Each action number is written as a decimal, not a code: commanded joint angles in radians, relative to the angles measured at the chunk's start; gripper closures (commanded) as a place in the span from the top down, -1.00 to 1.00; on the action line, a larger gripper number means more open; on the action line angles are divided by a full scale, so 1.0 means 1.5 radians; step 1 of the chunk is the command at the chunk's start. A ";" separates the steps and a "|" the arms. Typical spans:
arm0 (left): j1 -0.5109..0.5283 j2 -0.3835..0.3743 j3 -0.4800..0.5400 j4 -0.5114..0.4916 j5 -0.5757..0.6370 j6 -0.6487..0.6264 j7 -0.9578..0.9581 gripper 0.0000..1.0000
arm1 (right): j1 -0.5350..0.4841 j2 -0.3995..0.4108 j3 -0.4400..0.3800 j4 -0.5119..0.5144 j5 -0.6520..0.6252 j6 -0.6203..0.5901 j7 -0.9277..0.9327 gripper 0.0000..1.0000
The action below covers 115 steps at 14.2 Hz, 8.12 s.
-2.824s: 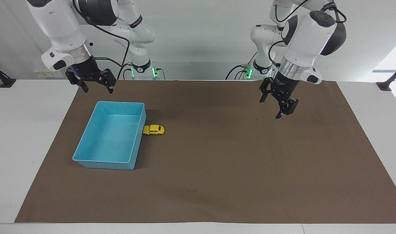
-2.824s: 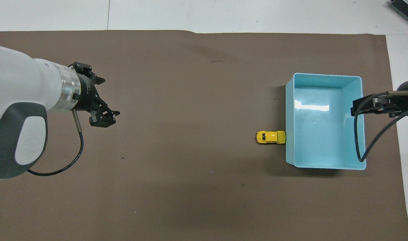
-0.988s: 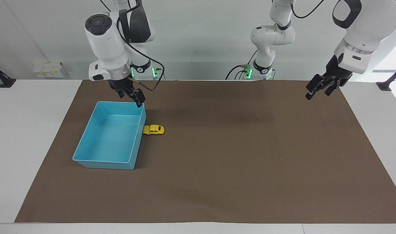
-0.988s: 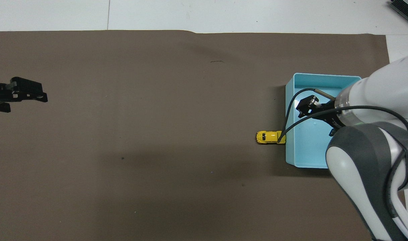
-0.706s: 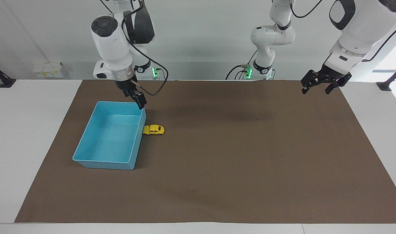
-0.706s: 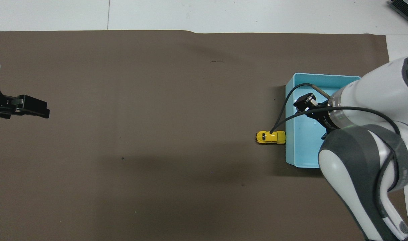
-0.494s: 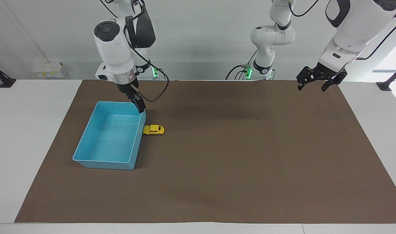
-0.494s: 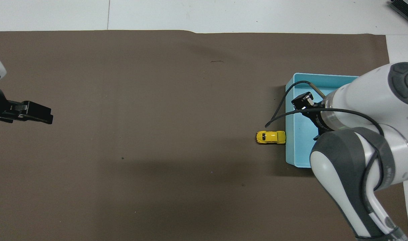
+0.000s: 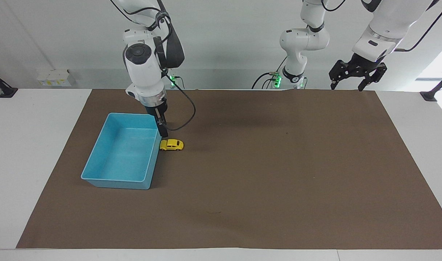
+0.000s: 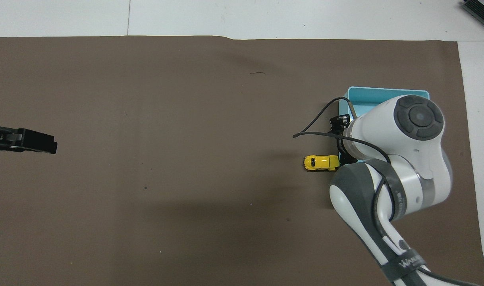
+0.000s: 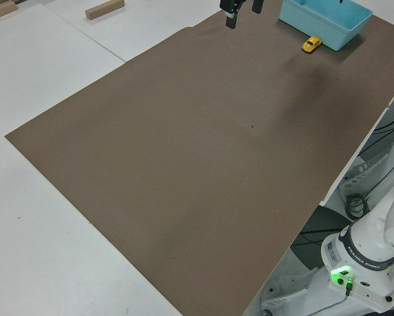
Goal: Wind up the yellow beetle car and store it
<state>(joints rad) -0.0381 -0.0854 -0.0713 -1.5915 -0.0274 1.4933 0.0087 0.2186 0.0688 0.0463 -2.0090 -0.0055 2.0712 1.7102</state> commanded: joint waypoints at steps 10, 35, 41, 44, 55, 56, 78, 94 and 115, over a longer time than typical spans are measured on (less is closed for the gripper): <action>0.003 -0.009 0.013 -0.033 -0.003 0.056 -0.003 1.00 | 0.019 0.007 0.002 -0.162 -0.065 0.218 0.074 1.00; 0.003 -0.010 0.013 -0.030 -0.003 0.016 0.000 1.00 | 0.092 0.065 0.004 -0.079 -0.172 0.138 0.178 -1.00; 0.003 -0.010 0.013 -0.030 -0.003 0.016 0.000 1.00 | 0.095 0.043 0.004 0.014 -0.169 0.015 0.134 -1.00; 0.003 -0.010 0.014 -0.030 -0.003 0.016 0.000 1.00 | 0.084 0.017 0.002 0.015 -0.168 0.013 0.049 -1.00; 0.003 -0.010 0.014 -0.030 -0.003 0.016 0.000 1.00 | -0.052 0.009 -0.007 0.014 -0.087 0.015 -0.344 -1.00; 0.003 -0.010 0.014 -0.030 -0.003 0.016 0.000 1.00 | -0.071 0.010 -0.007 0.013 -0.072 0.016 -0.390 -1.00; 0.003 -0.010 0.014 -0.030 -0.003 0.016 0.000 1.00 | -0.221 -0.057 -0.007 -0.170 0.026 0.181 -1.202 -1.00; 0.003 -0.010 0.014 -0.030 -0.003 0.016 0.000 1.00 | -0.204 0.026 -0.007 -0.203 0.026 0.308 -1.242 0.99; 0.003 -0.010 0.013 -0.030 -0.003 0.016 0.000 1.00 | -0.199 -0.006 -0.002 0.249 -0.006 -0.271 -1.104 1.00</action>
<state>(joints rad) -0.0348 -0.0836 -0.0538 -1.6297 -0.0287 1.5310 0.0077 -0.0710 0.0578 0.0381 -1.6840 -0.0269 1.7171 0.0353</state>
